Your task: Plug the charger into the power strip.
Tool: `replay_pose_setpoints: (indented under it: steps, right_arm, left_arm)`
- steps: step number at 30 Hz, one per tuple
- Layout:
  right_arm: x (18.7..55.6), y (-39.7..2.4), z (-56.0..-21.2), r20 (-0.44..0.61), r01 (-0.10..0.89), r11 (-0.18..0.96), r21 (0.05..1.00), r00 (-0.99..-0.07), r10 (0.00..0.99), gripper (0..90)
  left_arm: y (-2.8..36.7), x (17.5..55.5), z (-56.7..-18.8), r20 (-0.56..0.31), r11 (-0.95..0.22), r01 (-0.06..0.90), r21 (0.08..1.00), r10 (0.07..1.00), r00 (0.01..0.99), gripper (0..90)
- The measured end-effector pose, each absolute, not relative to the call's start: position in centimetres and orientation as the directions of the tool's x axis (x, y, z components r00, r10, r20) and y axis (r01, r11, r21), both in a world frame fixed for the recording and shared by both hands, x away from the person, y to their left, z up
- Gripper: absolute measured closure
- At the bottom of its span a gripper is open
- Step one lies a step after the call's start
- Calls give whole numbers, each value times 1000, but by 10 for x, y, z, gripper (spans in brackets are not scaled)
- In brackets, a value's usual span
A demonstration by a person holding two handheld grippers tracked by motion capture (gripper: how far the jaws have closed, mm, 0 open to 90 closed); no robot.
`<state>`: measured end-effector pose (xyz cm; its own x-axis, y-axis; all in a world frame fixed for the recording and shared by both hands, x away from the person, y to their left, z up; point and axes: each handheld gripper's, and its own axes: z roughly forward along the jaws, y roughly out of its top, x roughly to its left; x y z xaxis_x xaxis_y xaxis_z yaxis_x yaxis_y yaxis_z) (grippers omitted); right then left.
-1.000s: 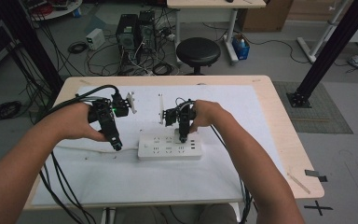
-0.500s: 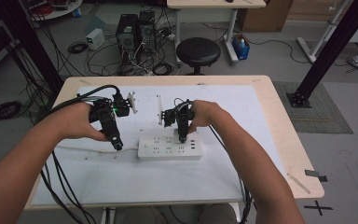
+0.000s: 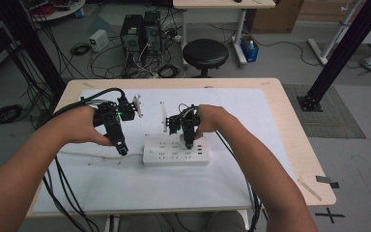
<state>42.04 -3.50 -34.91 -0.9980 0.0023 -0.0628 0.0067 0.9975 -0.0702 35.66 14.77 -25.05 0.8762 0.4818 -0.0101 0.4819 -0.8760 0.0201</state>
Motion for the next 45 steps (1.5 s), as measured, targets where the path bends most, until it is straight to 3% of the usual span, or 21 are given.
replay_pose_setpoints:
  steps: [32,45]
  right_arm:
    - [425,-35,-359,-47,24,997,-69,-999,20,624]
    - [418,-30,-363,-89,11,995,-99,-996,2,625]
  left_arm:
    - [146,362,-256,-15,-877,480,15,479,877,210]
    - [147,364,-258,-21,-878,479,15,479,878,210]
